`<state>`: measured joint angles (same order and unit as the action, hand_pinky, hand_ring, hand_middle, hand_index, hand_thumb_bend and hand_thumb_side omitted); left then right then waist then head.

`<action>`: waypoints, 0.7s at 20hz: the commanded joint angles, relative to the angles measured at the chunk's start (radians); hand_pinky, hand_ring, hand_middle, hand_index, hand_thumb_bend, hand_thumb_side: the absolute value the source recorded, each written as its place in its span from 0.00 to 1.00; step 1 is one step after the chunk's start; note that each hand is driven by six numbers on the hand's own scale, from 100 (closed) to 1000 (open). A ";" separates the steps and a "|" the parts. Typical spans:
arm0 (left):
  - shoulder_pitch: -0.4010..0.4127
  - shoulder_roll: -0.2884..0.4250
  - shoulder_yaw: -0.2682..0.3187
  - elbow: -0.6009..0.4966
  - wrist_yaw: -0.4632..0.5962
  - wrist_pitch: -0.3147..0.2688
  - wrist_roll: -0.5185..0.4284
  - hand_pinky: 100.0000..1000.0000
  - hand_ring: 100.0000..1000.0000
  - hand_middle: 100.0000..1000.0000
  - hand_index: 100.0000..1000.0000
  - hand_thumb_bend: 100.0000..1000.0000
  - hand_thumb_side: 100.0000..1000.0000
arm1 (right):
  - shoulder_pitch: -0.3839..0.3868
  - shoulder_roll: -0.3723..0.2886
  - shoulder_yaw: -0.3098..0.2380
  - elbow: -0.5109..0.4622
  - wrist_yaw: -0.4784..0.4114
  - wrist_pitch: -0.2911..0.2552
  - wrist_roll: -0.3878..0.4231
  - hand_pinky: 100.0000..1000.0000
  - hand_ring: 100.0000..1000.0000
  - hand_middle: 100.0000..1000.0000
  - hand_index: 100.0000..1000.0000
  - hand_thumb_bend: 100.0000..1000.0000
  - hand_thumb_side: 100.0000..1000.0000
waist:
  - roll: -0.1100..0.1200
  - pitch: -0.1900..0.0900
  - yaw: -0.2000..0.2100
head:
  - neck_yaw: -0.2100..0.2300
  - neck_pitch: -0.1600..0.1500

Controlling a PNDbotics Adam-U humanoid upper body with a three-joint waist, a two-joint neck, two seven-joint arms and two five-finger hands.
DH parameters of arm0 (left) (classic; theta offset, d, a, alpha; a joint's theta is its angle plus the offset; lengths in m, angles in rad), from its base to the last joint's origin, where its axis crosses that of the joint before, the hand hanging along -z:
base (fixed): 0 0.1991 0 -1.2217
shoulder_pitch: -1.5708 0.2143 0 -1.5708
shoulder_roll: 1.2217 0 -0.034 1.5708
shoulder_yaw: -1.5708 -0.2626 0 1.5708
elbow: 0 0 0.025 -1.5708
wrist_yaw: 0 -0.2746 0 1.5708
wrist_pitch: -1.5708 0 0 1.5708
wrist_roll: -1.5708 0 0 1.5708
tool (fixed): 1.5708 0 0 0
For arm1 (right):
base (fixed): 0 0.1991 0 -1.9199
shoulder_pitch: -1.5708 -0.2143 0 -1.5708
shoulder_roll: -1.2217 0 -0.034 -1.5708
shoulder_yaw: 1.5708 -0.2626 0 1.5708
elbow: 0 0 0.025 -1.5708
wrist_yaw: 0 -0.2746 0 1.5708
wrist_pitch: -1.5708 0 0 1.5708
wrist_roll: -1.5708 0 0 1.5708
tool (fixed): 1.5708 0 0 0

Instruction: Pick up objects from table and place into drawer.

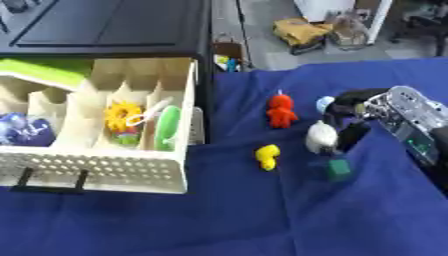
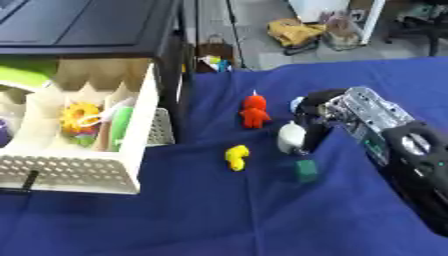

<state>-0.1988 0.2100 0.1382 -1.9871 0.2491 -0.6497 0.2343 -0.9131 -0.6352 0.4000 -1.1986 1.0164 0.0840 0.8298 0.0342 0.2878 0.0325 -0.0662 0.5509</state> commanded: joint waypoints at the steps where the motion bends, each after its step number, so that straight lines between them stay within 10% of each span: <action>1: -0.009 0.006 0.000 -0.013 0.001 0.000 -0.004 0.43 0.68 0.70 0.80 0.33 1.00 | -0.015 -0.009 -0.016 0.008 0.014 -0.001 -0.018 0.70 0.81 0.56 0.77 0.46 0.44 | 0.000 -0.015 0.002 | -0.004 -0.012; 14: -0.009 0.002 -0.002 -0.013 -0.003 0.001 -0.006 0.43 0.69 0.70 0.80 0.33 1.00 | -0.016 0.006 -0.020 0.010 0.000 0.015 -0.074 0.69 0.78 0.54 0.76 0.47 0.51 | 0.002 -0.012 0.004 | -0.006 -0.015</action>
<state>-0.1990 0.2020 0.1380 -1.9871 0.2488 -0.6484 0.2320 -0.9135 -0.6177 0.3880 -1.1775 1.0183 0.0973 0.7633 0.0359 0.2905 0.0358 -0.0709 0.5477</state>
